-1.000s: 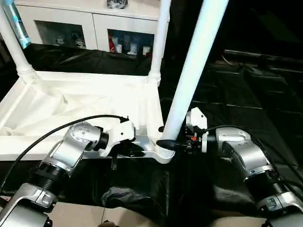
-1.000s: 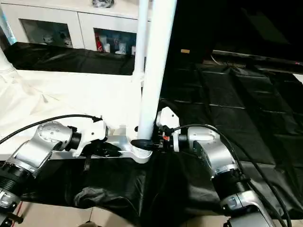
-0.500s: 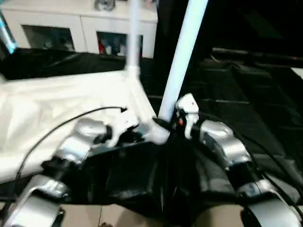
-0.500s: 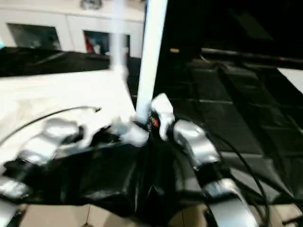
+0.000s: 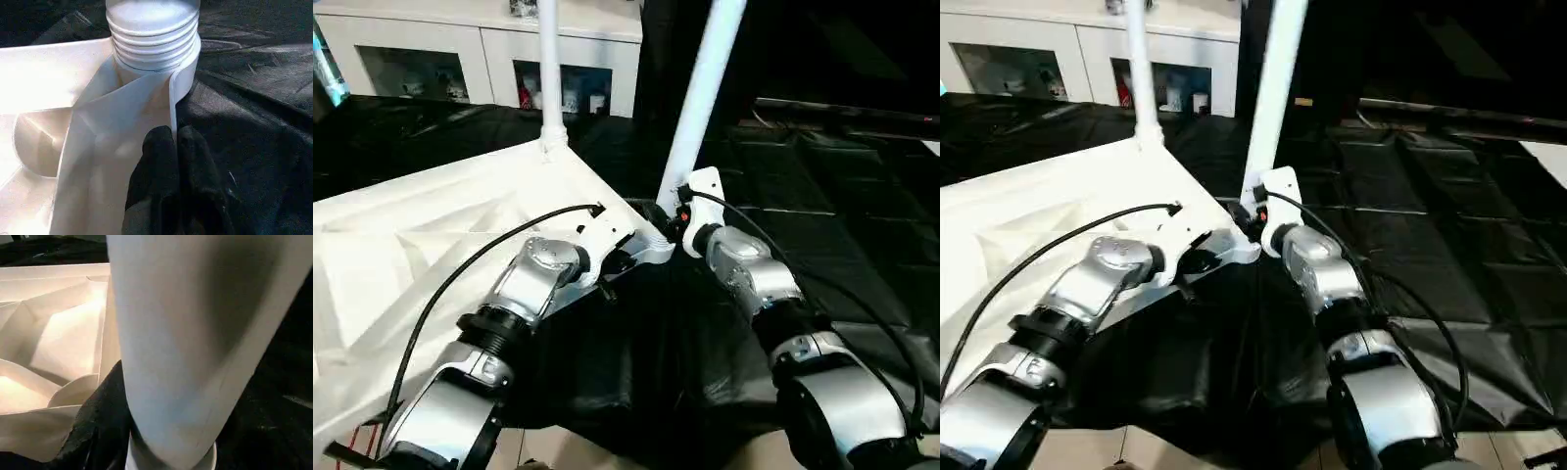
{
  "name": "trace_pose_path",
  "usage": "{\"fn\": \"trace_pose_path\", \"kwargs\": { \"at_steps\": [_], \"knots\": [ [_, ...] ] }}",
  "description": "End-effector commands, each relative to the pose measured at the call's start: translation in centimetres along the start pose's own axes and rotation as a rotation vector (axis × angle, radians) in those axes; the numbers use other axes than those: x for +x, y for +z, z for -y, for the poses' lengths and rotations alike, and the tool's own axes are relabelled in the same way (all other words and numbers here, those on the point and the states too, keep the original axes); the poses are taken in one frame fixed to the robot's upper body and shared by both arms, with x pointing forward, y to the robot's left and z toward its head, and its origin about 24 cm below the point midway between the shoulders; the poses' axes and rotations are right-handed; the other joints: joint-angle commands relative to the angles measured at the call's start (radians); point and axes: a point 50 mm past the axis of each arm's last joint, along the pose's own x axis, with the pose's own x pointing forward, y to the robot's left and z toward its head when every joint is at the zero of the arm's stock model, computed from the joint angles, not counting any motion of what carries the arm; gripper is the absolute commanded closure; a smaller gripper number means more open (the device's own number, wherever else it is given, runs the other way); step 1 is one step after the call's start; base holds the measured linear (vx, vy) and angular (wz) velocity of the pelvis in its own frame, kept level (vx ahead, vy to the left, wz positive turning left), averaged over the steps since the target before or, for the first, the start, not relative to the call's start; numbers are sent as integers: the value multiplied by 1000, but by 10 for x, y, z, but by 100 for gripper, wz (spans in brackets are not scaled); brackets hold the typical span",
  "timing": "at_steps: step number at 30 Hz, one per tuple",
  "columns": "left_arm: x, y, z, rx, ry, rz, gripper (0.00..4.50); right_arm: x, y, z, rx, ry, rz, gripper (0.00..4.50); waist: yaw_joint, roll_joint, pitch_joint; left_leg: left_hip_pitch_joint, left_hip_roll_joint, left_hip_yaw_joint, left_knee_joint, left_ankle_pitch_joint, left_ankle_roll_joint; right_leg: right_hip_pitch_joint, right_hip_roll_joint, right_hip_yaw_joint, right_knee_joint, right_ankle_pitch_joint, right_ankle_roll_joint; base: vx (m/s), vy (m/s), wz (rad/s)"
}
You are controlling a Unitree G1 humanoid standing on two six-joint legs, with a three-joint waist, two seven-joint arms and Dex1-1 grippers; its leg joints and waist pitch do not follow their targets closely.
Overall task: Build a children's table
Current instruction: Insert table leg to table base
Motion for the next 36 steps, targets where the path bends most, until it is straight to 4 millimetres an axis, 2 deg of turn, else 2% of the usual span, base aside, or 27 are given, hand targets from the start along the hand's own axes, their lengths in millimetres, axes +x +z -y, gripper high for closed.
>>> {"fn": "trace_pose_path", "kwargs": {
  "at_steps": [1,6,12,14,16,17,19,21,25,27,30,32,33,34,36],
  "knots": [
    [0,44,2,86,-15,139,450,-5,-62,-14,67,31,-257,263,2,18,-61,8,39,-12,-76,-368,-17,39,-67,57,-76,-380,-163,0,0,0],
    [-2,43,0,80,1,133,450,-3,-61,-15,39,33,-257,263,-2,21,-57,13,40,-18,-78,-424,-29,33,-66,52,-86,-465,-134,0,0,0],
    [-3,40,-1,82,2,131,450,-2,-56,-15,20,42,-219,263,-5,18,-56,13,39,-18,-79,-436,-27,31,-67,52,-90,-483,-125,0,0,0],
    [-4,39,-2,84,3,131,450,-1,-51,-15,42,54,-189,207,-4,21,-56,13,39,-18,-79,-435,-24,30,-68,52,-91,-491,-122,0,0,0],
    [-5,38,-3,92,3,133,450,0,-46,-14,38,64,-162,191,-5,21,-57,13,39,-18,-79,-437,-24,30,-67,52,-91,-485,-125,0,0,0],
    [-6,38,-4,104,0,137,450,0,-42,-14,31,75,-143,184,-4,21,-58,14,41,-16,-78,-428,-26,28,-68,54,-91,-466,-134,0,0,0],
    [-8,37,-4,113,-5,142,450,0,-38,-13,27,89,-119,159,-2,18,-62,3,41,-17,-81,-388,-19,38,-67,56,-79,-412,-143,0,0,0],
    [-9,36,-4,122,-17,151,450,0,-34,-13,31,107,-102,144,-1,20,-62,6,42,-12,-79,-368,-13,35,-66,59,-77,-368,-163,0,0,0],
    [-13,33,-2,141,-57,167,450,-4,-26,-11,-12,179,-64,112,3,20,-63,3,43,-8,-78,-328,0,42,-67,61,-70,-316,-184,0,0,0],
    [-16,30,0,159,-92,174,450,-8,-21,-10,-50,235,-47,89,6,19,-66,0,44,-6,-77,-282,13,46,-65,61,-63,-258,-195,0,0,0],
    [-19,25,2,177,-138,178,450,-15,-16,-8,-58,311,-26,89,9,21,-69,3,44,-3,-74,-235,28,45,-61,63,-54,-185,-217,0,0,0],
    [-22,22,2,180,-158,174,450,-21,-13,-6,-71,350,-17,89,14,22,-70,0,45,-2,-72,-195,42,51,-62,63,-46,-126,-234,0,0,0],
    [-24,20,3,184,-177,176,450,-24,-11,-4,-81,372,-16,89,16,26,-71,1,46,-2,-72,-190,43,52,-62,63,-43,-116,-237,0,0,0],
    [-28,17,3,195,-209,177,450,-32,-9,1,-105,408,-17,89,16,23,-70,0,46,-1,-72,-188,47,51,-61,63,-43,-109,-241,0,0,0],
    [-31,13,3,200,-236,174,450,-40,-7,5,-131,440,-27,89,22,24,-69,2,45,0,-71,-195,47,53,-62,64,-45,-126,-238,0,0,0]
  ]
}}
